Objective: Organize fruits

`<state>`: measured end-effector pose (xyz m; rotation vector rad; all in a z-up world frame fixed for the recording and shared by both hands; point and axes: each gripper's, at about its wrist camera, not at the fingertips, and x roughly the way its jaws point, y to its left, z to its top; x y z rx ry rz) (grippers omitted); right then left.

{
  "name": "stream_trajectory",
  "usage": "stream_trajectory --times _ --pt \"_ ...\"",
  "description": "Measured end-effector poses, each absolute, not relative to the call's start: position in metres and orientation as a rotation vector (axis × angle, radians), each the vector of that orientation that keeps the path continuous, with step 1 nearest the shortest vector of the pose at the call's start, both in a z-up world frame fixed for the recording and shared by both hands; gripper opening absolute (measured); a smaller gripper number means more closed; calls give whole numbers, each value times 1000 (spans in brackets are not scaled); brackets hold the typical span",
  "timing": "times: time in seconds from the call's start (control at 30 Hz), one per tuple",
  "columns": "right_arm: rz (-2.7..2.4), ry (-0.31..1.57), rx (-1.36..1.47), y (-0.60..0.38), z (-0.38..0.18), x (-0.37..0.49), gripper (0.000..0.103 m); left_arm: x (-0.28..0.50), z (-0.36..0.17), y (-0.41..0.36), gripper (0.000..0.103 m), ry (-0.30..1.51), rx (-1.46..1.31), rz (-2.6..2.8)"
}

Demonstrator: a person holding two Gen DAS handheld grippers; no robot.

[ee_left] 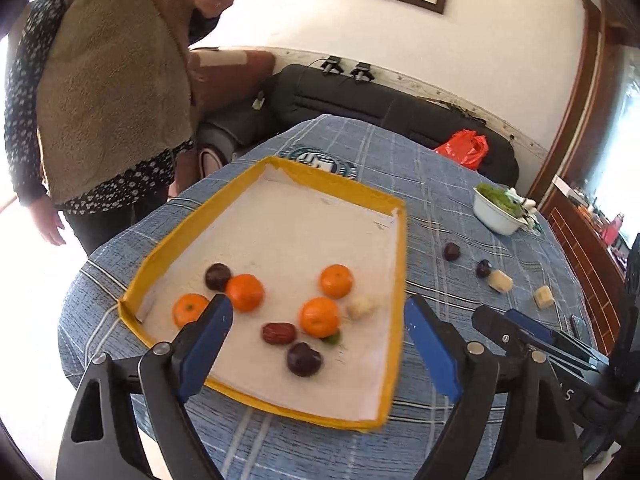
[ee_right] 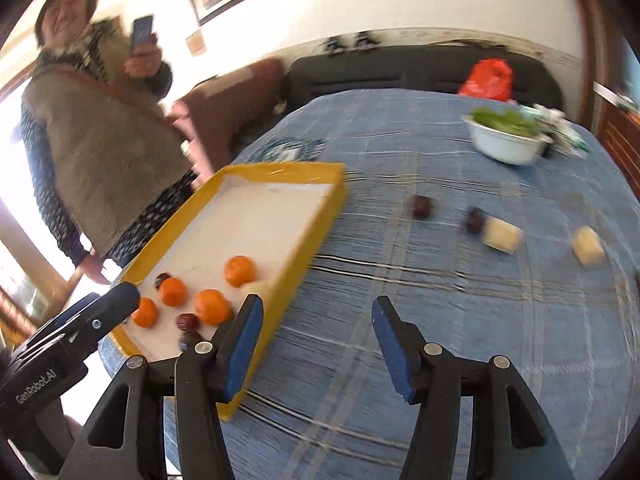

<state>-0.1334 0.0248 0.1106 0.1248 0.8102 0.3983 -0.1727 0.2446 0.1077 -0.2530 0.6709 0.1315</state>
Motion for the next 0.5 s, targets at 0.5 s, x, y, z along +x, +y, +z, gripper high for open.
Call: stream_trajectory --times 0.5 --pt "264 786 192 -46 97 -162 64 -184 112 160 87 674 -27 124"
